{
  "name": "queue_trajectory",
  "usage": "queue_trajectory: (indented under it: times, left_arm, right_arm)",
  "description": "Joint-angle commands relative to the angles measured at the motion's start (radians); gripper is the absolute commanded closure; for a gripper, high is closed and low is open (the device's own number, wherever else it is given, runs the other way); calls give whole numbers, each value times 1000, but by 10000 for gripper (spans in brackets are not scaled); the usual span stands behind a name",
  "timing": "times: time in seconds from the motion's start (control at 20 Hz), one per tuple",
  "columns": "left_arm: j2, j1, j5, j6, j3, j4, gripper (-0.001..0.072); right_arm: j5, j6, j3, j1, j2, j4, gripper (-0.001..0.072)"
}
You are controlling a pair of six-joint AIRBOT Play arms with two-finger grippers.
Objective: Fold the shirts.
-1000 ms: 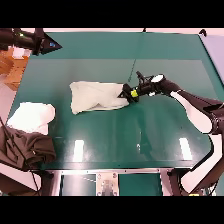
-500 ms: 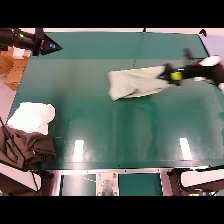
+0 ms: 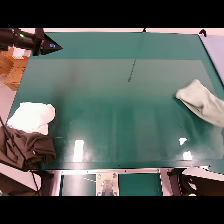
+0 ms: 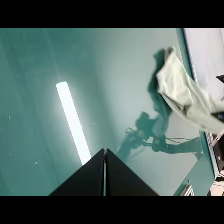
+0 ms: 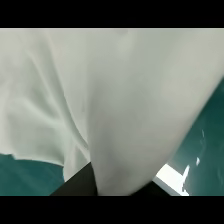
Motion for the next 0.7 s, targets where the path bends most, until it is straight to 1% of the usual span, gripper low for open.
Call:
queue_trajectory:
  times: [0.0,0.15,0.4,0.45,0.5,0.55,0.6,0.65]
  left_arm:
    - [0,-2,4,1,0,0,683]
    - [0,-2,4,1,0,0,683]
    - [0,-2,2,1,0,0,683]
    - [0,-2,1,0,0,0,683]
    - [0,-2,-1,0,0,0,683]
    - [0,-2,0,0,0,0,683]
    - [0,-2,0,0,0,0,683]
    - [0,-2,0,-4,0,0,683]
  right_arm:
    - [-35,-63,-182,-270,51,-38,695]
    - [-80,-91,-325,-355,76,-37,695]
    - [-169,-87,-472,-319,89,-31,694]
    - [-169,-87,-470,-314,90,-31,677]
    - [-150,-87,-456,-314,91,-32,494]
    - [-104,-86,-424,-314,91,-35,256]
    - [-33,-77,-374,-315,94,-40,200]
    - [41,-50,-313,-317,99,-64,200]
